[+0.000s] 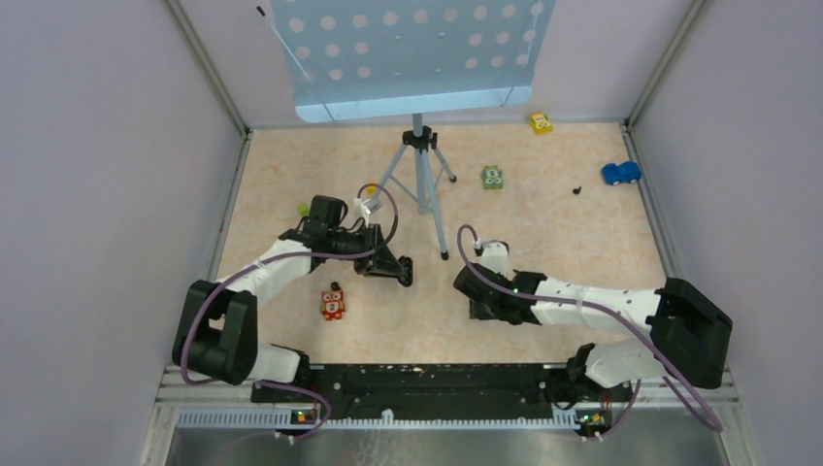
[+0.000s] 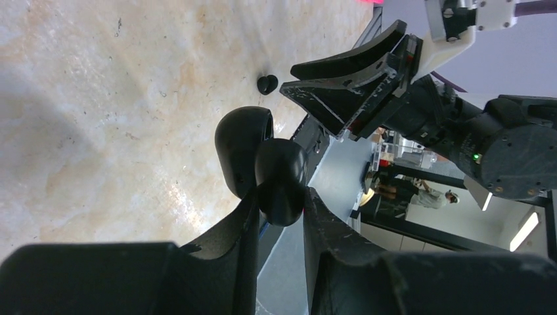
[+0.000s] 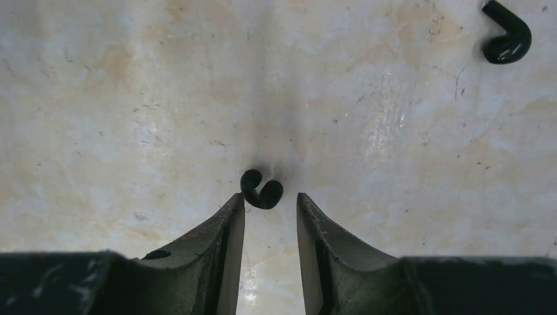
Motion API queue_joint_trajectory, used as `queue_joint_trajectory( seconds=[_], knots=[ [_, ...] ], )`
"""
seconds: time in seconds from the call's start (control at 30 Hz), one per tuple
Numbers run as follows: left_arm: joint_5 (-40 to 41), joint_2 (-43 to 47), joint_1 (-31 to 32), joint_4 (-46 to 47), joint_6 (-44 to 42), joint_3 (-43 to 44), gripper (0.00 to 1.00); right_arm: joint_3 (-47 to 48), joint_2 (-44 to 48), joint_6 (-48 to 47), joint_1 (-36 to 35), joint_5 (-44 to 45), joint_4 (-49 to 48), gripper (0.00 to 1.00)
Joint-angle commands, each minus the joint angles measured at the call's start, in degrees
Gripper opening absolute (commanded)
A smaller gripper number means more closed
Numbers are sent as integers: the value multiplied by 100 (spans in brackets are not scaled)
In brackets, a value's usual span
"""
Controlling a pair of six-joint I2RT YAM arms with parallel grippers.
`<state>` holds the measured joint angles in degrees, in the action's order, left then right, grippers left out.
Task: Insert the wireless bluetooth earbuds into the charging case
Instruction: Place the right earbud at the center of the board, then adjust the right earbud at the center of the board.
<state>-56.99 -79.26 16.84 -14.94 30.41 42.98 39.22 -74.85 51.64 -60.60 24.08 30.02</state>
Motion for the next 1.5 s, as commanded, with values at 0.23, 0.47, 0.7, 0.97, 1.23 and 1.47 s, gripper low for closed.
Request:
queue_joint_trajectory(
  seconds=[0.23, 0.47, 0.7, 0.97, 1.23, 1.47],
  knots=[
    [27, -207, 21, -64, -376, 502, 0, 671, -228, -884, -270, -27, 150, 15],
    [-36, -278, 21, -124, -431, 524, 0, 617, -422, -1579, -321, -660, -183, 8],
    [-22, -290, 30, -150, -431, 559, 0, 783, -832, -1805, -321, -585, -45, 11],
    [-31, -300, 38, -141, -431, 576, 0, 749, -913, -1820, -317, -341, -60, 17],
    [1, -296, 63, -142, -431, 554, 0, 850, -991, -1866, -316, -7, 14, 19],
    [-4, -276, 69, -130, -422, 529, 0, 868, -1127, -1910, -319, 112, 74, 19]
  ],
)
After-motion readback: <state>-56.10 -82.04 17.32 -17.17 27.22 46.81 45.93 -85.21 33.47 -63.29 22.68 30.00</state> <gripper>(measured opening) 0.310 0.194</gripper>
